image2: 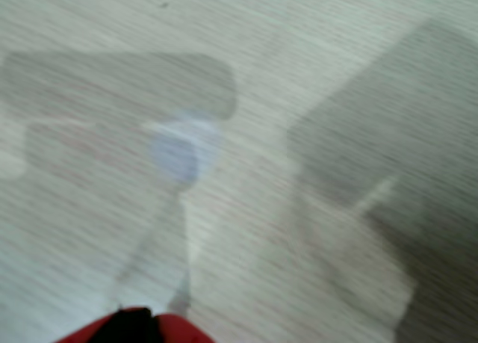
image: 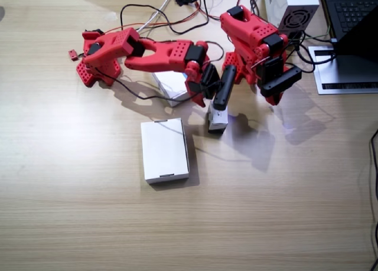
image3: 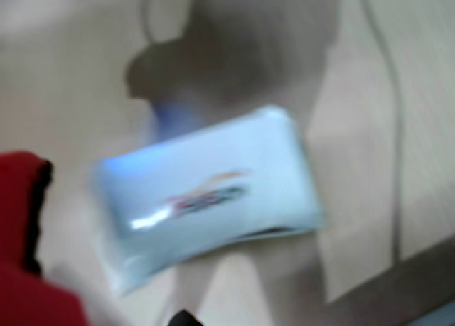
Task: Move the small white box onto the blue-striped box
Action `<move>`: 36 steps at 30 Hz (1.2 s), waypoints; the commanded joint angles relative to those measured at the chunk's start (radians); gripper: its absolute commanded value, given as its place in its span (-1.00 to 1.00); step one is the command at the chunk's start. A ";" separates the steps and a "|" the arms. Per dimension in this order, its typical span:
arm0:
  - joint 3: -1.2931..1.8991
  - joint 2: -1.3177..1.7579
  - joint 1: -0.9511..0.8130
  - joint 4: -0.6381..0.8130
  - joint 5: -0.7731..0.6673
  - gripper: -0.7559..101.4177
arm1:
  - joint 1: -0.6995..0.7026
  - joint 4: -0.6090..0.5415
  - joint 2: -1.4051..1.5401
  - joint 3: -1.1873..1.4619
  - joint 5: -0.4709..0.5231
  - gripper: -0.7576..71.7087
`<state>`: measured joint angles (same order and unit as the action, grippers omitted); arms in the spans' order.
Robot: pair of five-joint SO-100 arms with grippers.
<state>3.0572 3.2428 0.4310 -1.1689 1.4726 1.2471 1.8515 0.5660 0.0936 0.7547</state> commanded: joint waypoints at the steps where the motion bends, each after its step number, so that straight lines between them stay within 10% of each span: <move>1: -0.018 0.025 -0.018 -0.028 -0.002 -0.99 | -0.044 0.017 -0.023 -0.147 -0.008 0.28; 14: -0.018 0.012 -0.023 -0.023 -0.002 -0.99 | -0.037 -0.048 -0.239 -0.232 -0.129 0.25; 27: -0.018 0.014 -0.031 -0.023 -0.018 -0.99 | -0.061 0.012 -0.252 -0.370 -0.233 -0.44; 36: -0.018 0.014 -0.031 -0.023 -0.017 -0.99 | -0.058 0.018 0.052 -0.275 -0.249 -0.48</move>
<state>3.0572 3.2413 0.4080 -1.1689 1.4711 1.1996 1.8515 0.4203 -0.1764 0.5277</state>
